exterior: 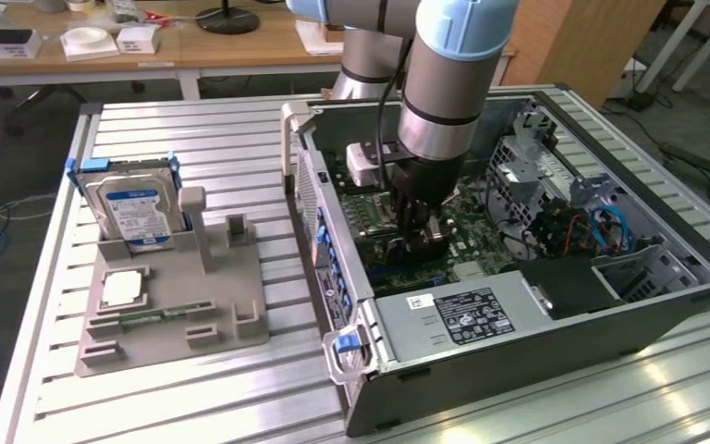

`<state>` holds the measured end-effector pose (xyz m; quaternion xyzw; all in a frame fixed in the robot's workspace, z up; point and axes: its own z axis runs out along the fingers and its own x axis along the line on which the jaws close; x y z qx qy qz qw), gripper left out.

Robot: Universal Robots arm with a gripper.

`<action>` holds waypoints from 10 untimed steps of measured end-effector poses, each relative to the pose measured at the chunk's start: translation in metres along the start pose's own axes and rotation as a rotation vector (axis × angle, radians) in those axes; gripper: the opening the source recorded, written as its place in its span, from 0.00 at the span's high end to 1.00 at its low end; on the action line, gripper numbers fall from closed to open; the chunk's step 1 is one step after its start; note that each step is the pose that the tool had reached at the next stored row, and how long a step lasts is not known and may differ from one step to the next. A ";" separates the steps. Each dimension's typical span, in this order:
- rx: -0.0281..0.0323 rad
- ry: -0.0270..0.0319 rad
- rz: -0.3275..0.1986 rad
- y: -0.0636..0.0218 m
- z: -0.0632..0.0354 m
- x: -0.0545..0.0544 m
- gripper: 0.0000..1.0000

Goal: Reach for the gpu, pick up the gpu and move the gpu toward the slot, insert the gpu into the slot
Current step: 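Insert the gpu into the slot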

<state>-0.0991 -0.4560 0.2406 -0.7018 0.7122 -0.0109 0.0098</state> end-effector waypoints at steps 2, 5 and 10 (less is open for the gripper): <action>0.0000 0.0000 0.000 0.0000 0.0000 0.000 0.74; -0.0001 0.0003 0.000 0.0000 0.0008 0.000 0.74; -0.0004 0.0005 0.000 0.0004 0.0076 0.000 0.74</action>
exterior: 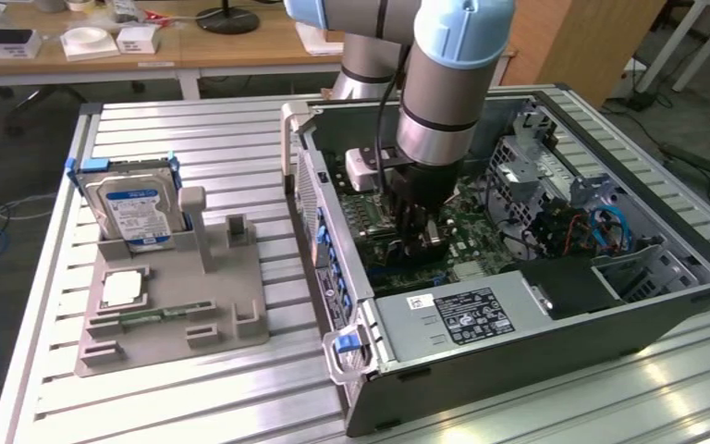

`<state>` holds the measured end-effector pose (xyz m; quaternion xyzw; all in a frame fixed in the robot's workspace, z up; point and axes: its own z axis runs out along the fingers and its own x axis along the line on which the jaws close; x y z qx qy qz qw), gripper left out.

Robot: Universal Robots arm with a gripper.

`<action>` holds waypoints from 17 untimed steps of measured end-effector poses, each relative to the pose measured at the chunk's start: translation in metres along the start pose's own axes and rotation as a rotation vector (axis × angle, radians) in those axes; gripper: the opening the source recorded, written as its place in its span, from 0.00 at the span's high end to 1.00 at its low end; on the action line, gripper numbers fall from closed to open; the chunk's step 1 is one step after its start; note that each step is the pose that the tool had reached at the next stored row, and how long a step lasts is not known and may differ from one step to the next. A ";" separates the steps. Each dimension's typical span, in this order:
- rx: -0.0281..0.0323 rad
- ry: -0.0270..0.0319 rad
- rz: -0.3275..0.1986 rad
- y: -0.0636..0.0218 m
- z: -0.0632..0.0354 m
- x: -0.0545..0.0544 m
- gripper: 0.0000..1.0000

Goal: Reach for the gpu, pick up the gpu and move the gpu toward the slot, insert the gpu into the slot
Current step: 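Insert the gpu into the slot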

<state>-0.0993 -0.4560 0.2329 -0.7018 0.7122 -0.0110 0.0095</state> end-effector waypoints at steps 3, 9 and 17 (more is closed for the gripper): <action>0.0004 -0.0004 0.000 0.0000 0.0002 0.000 0.74; 0.0004 -0.0005 0.000 -0.0001 0.0002 0.000 0.74; 0.0046 -0.0007 0.000 -0.0001 -0.0071 0.000 0.67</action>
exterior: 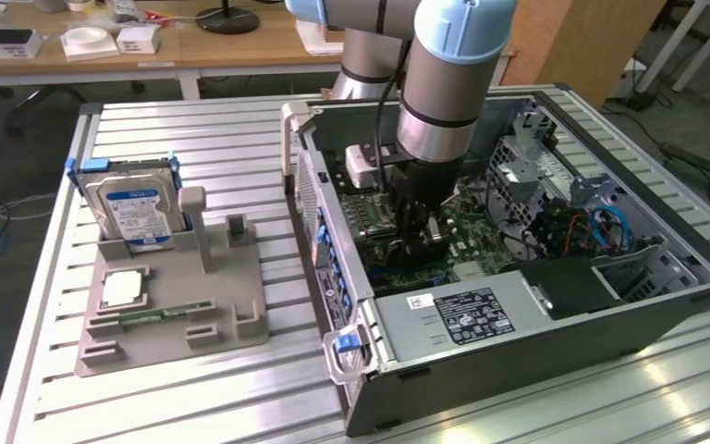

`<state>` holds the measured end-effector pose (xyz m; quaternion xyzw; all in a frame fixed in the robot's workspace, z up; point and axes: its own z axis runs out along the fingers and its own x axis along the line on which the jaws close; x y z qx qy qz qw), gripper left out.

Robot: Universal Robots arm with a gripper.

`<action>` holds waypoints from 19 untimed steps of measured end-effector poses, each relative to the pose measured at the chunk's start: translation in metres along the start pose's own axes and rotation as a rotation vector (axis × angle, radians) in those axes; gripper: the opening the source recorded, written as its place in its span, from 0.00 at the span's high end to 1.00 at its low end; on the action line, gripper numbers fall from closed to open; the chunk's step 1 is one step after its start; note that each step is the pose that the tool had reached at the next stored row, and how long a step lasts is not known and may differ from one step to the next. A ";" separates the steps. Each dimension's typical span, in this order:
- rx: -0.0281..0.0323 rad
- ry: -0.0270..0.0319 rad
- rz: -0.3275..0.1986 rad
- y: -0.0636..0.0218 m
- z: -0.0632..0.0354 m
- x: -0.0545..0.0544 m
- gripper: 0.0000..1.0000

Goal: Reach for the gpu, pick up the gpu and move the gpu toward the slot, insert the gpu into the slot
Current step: 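Insert the gpu into the slot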

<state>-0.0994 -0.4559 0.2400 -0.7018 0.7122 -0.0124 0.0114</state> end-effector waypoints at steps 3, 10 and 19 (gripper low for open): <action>0.0015 0.0001 0.000 -0.0002 -0.0062 0.000 0.67; 0.0051 0.0000 0.000 -0.0006 -0.0237 0.000 0.67; 0.0080 -0.0002 0.000 -0.0011 -0.0372 -0.001 0.75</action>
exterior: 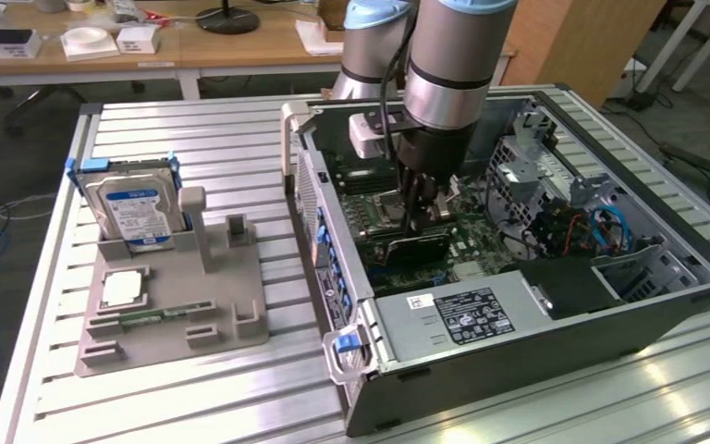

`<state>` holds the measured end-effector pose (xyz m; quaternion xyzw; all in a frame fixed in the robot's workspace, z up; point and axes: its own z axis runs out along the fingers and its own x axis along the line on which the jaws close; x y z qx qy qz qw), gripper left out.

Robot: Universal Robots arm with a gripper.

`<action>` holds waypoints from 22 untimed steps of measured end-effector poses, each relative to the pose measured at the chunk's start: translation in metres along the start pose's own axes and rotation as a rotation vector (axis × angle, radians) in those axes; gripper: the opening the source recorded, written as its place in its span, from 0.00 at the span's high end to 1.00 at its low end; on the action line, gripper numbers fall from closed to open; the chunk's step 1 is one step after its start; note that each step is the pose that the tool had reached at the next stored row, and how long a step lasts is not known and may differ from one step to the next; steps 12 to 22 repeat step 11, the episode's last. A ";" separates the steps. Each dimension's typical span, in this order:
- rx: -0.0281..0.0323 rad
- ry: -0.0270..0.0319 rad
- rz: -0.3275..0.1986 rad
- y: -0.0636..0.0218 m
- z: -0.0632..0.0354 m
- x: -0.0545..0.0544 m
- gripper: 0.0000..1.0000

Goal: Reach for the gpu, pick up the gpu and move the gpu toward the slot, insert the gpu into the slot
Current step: 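Insert the gpu into the slot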

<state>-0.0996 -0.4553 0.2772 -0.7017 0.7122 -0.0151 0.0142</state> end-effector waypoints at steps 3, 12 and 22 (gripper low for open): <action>-0.0001 0.0001 0.000 0.0000 -0.0001 0.000 0.90; -0.0001 0.0001 0.000 0.0000 -0.0001 0.000 0.90; -0.0001 0.0001 0.000 0.0000 -0.0001 0.000 0.90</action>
